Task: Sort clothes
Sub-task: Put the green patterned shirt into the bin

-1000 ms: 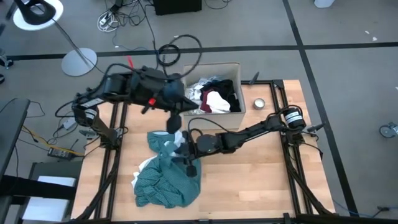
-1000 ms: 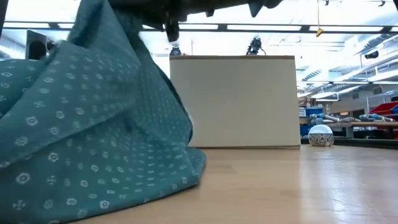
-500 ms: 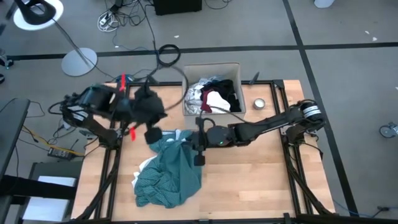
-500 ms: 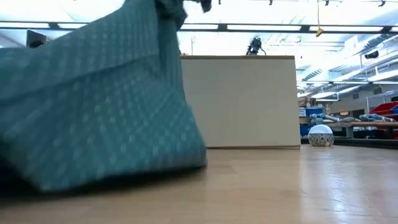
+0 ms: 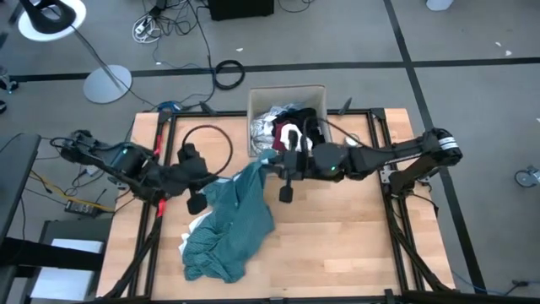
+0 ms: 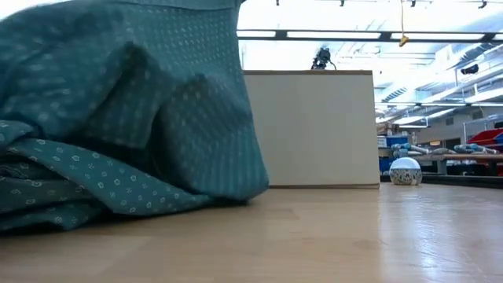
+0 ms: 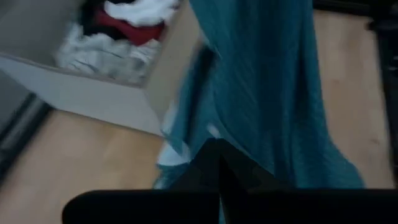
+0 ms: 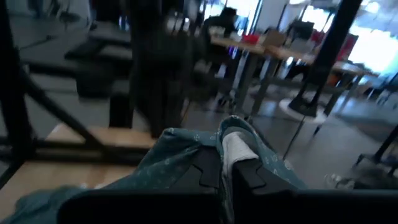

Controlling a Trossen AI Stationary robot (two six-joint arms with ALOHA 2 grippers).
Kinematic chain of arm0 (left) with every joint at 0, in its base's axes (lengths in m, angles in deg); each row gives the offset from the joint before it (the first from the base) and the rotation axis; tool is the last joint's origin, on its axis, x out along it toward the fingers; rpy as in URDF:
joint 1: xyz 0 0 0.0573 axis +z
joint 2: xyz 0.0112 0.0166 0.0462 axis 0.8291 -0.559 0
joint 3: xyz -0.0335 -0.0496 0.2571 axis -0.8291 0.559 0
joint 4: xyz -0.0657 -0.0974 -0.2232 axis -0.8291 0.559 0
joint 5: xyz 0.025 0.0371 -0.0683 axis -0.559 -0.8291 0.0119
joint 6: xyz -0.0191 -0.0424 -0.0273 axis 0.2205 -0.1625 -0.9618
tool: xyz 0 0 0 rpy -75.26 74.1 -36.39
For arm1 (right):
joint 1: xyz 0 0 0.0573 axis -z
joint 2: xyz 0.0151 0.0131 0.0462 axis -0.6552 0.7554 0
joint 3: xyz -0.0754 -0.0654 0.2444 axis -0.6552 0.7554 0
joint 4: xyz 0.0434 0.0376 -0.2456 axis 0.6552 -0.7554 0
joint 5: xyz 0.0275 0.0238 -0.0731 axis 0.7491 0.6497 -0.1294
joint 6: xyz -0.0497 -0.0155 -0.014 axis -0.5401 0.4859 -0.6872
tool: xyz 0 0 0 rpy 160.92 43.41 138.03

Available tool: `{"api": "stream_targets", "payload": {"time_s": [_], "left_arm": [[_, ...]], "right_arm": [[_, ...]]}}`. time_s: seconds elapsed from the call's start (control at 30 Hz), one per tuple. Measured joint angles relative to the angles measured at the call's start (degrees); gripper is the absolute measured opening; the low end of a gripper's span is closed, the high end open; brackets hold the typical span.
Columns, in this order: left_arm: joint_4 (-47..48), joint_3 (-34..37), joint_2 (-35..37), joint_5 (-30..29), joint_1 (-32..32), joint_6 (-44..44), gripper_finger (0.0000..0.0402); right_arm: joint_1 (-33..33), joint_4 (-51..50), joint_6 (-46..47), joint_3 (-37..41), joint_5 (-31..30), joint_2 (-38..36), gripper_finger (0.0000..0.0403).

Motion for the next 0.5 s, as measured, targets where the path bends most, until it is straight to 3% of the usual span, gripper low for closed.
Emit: {"api": "stream_targets", "payload": {"time_s": [0.3,0.5], "left_arm": [[-30.3,29.9,14.1,2.7,0.0,0.8,0.0],[-44.8,43.4,18.3,5.0,0.0,-0.7,0.0]], "right_arm": [[5.8,15.6,-11.4,-0.4,0.2,-3.9,0.0001],[12.5,22.6,-15.6,-8.0,0.9,-5.2,0.0]]}}
